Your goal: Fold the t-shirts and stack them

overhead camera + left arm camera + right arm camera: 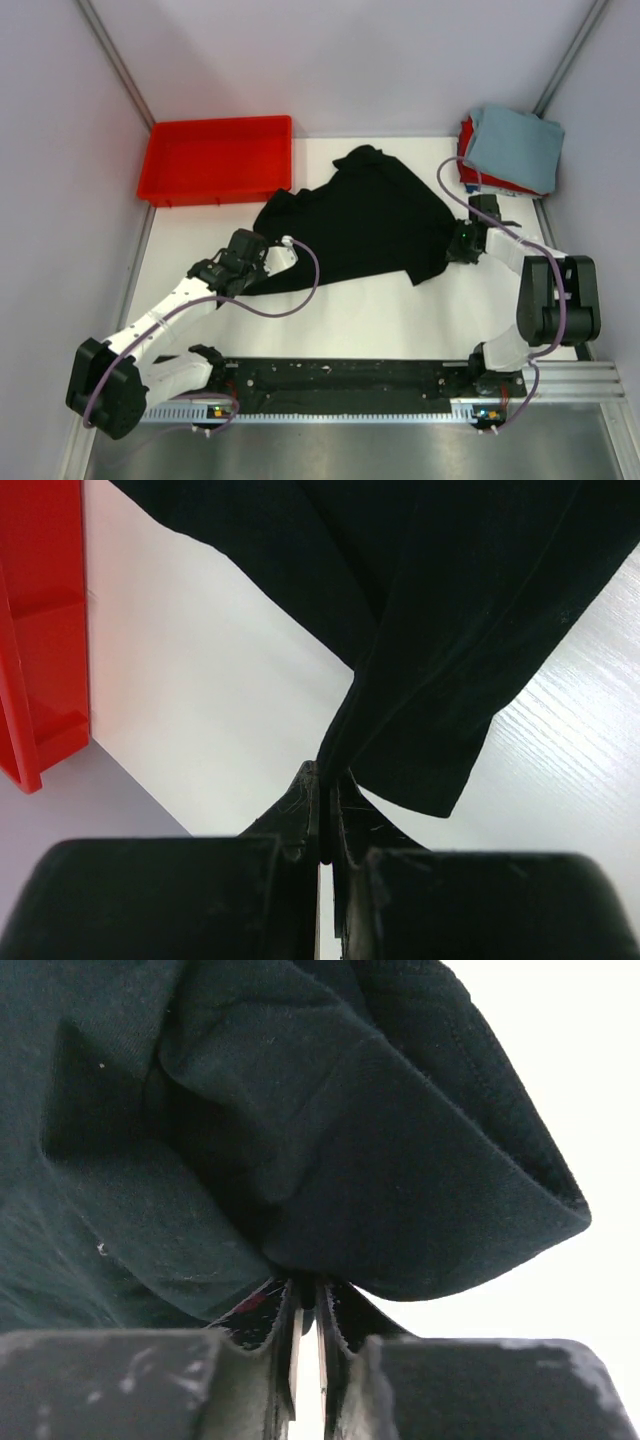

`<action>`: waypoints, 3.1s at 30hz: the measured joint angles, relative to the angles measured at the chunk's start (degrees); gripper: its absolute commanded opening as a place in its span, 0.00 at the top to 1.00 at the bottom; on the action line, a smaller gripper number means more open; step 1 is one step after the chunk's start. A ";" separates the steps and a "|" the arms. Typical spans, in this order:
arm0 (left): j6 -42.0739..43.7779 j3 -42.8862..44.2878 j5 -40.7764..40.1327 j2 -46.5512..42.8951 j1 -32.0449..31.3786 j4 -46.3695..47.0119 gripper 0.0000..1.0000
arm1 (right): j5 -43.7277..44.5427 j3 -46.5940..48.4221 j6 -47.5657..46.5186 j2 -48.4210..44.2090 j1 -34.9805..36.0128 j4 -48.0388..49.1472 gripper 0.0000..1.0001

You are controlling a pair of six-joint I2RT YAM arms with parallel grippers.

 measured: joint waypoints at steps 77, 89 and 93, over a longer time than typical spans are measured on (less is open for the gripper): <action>4.50 60.59 5.49 15.15 5.35 -0.98 1.00 | 9.35 54.62 -11.72 -43.91 -6.16 -14.78 1.00; 10.45 15.58 20.11 -5.55 4.55 -23.54 1.00 | -0.13 22.43 4.96 -58.51 -6.19 -46.88 1.00; 11.72 8.74 22.25 -10.88 4.50 -30.42 1.00 | -4.07 21.35 6.25 -59.36 -6.21 -53.29 1.00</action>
